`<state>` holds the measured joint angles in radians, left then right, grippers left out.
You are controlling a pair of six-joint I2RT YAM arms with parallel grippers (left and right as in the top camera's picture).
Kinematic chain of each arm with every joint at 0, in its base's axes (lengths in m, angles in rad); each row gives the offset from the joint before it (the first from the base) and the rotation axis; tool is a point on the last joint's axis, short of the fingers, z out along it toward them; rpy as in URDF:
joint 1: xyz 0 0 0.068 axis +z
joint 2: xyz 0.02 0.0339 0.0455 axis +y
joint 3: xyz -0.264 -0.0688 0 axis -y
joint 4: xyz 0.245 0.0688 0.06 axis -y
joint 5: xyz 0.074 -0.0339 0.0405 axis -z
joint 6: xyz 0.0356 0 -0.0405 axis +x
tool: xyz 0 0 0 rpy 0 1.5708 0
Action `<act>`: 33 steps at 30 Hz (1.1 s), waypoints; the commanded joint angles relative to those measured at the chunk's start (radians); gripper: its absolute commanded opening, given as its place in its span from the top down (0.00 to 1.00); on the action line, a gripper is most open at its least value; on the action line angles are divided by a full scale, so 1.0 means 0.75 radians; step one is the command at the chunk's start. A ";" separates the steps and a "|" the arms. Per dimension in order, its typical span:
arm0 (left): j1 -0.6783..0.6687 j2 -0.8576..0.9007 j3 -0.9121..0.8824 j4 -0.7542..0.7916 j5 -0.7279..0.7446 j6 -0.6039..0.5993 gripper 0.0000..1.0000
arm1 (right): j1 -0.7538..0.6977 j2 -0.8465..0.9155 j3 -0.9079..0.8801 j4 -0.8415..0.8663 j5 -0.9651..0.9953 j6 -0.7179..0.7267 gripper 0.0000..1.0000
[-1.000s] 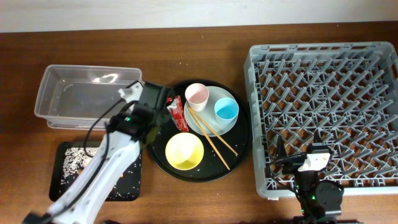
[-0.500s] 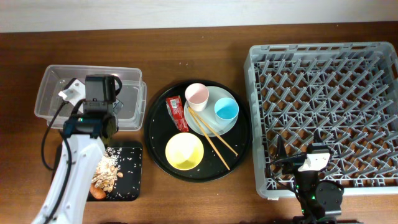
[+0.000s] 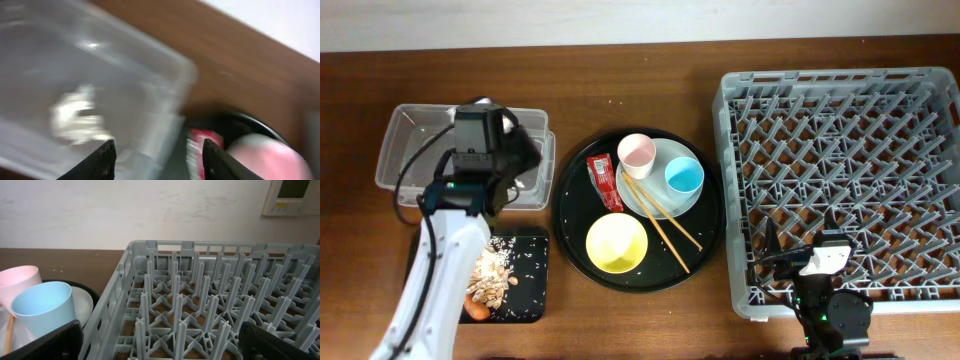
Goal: Sort waste into correct bins and load items into the dishwasher rack
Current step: 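Drop the tissue into the clear plastic bin, then grasp the red snack wrapper with the left gripper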
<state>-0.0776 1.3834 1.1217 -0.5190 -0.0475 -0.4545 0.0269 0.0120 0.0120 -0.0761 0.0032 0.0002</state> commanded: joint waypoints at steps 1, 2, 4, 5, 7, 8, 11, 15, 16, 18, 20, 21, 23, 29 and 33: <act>-0.120 -0.032 0.034 -0.077 0.236 0.109 0.44 | 0.008 -0.007 -0.009 -0.008 0.012 0.005 0.02; -0.156 -0.023 0.034 -0.098 0.215 0.109 0.44 | 0.008 -0.007 -0.009 -0.008 0.012 0.005 0.02; -0.231 0.002 0.034 -0.130 0.152 0.109 0.44 | 0.008 -0.007 -0.009 -0.008 0.012 0.005 0.02; -0.276 0.027 0.033 -0.138 0.107 0.109 0.44 | 0.008 -0.007 -0.009 -0.008 0.012 0.005 0.02; -0.332 0.078 0.033 -0.142 0.054 0.109 0.46 | 0.008 -0.007 -0.009 -0.008 0.012 0.005 0.02; -0.354 0.109 0.033 -0.141 0.053 0.108 0.50 | 0.008 -0.007 -0.009 -0.008 0.012 0.005 0.02; -0.394 0.219 0.033 -0.110 0.051 0.099 0.56 | 0.008 -0.007 -0.009 -0.008 0.012 0.005 0.02; -0.394 0.352 0.033 -0.045 -0.011 0.057 0.56 | 0.008 -0.007 -0.009 -0.008 0.012 0.005 0.02; -0.394 0.377 0.033 -0.027 -0.028 0.053 0.56 | 0.008 -0.007 -0.009 -0.008 0.012 0.005 0.02; -0.394 0.421 0.033 0.005 -0.033 0.053 0.56 | 0.008 -0.007 -0.009 -0.008 0.012 0.005 0.02; -0.394 0.469 0.033 0.025 -0.034 0.031 0.57 | 0.008 -0.007 -0.009 -0.008 0.012 0.005 0.02; -0.394 0.496 0.033 0.030 -0.033 0.017 0.57 | 0.008 -0.007 -0.009 -0.008 0.012 0.005 0.02; -0.394 0.537 0.033 0.044 -0.033 0.013 0.57 | 0.008 -0.007 -0.009 -0.008 0.012 0.005 0.02; -0.394 0.628 0.033 0.100 -0.032 -0.012 0.66 | 0.008 -0.007 -0.009 -0.008 0.012 0.005 0.02; -0.394 0.681 0.033 0.131 -0.032 -0.033 0.67 | 0.008 -0.007 -0.009 -0.008 0.012 0.005 0.02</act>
<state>-0.3714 1.8549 1.1370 -0.4335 -0.0605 -0.4534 0.0269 0.0120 0.0120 -0.0761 0.0032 -0.0002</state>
